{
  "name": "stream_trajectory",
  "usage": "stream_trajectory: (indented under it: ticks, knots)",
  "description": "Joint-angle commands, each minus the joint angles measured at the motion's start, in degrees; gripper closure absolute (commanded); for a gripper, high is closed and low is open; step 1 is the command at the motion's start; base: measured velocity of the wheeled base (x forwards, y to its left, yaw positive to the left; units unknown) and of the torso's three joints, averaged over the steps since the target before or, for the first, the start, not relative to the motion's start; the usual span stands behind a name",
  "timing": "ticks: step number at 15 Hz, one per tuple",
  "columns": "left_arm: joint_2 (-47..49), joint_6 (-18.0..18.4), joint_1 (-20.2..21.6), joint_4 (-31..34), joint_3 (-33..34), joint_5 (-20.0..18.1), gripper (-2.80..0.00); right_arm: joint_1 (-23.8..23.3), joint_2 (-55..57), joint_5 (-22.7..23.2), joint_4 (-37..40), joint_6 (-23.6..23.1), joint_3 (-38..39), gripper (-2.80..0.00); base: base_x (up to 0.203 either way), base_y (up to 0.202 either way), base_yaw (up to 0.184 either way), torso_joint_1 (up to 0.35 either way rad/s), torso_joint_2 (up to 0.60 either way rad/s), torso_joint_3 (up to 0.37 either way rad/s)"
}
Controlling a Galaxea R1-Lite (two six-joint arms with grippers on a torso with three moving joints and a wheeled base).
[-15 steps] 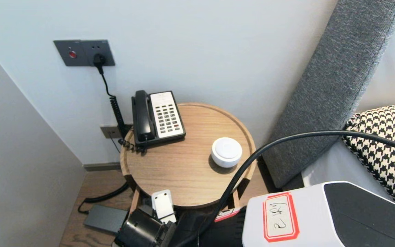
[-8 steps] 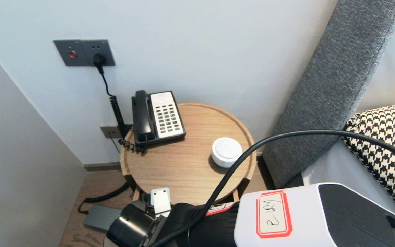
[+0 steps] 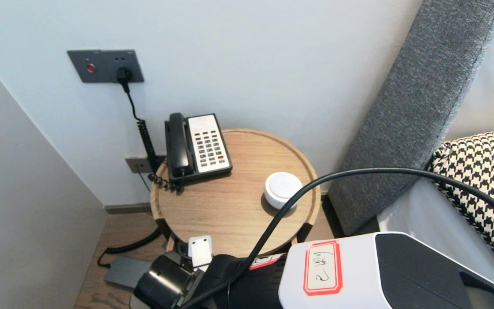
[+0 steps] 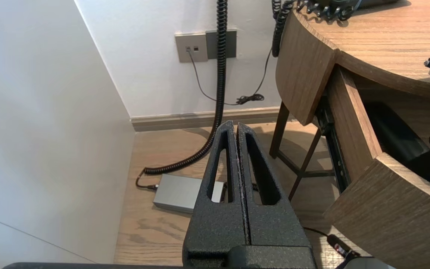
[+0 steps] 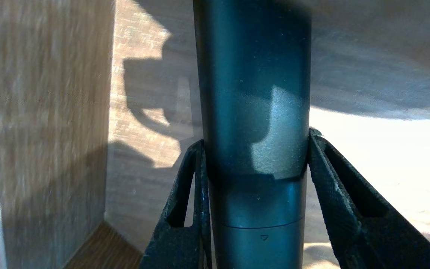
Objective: Put the remote controls on the table in the drawer one by one
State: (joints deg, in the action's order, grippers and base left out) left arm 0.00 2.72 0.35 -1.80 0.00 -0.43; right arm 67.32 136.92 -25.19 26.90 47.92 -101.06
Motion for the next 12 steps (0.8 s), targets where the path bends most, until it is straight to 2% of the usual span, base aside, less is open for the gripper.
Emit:
stream_trajectory:
  ticks: [1,11,12]
  knots:
    - [-0.1,0.0,0.0,0.0,0.7,0.0,0.0,-0.4,0.9,-0.1,0.2,0.2,0.0,0.0,0.0,0.0,0.0,0.0,0.0,0.0]
    - [-0.1,0.0,0.1,0.0,0.7,0.0,0.0,-0.3,1.3,0.2,1.0,0.2,-1.2,0.0,0.0,0.0,0.0,0.0,0.0,0.0]
    - [-0.1,0.0,0.0,0.0,0.7,0.0,0.0,-0.3,1.3,0.2,1.0,0.2,-1.2,-2.8,0.0,0.0,0.0,0.0,0.0,0.0]
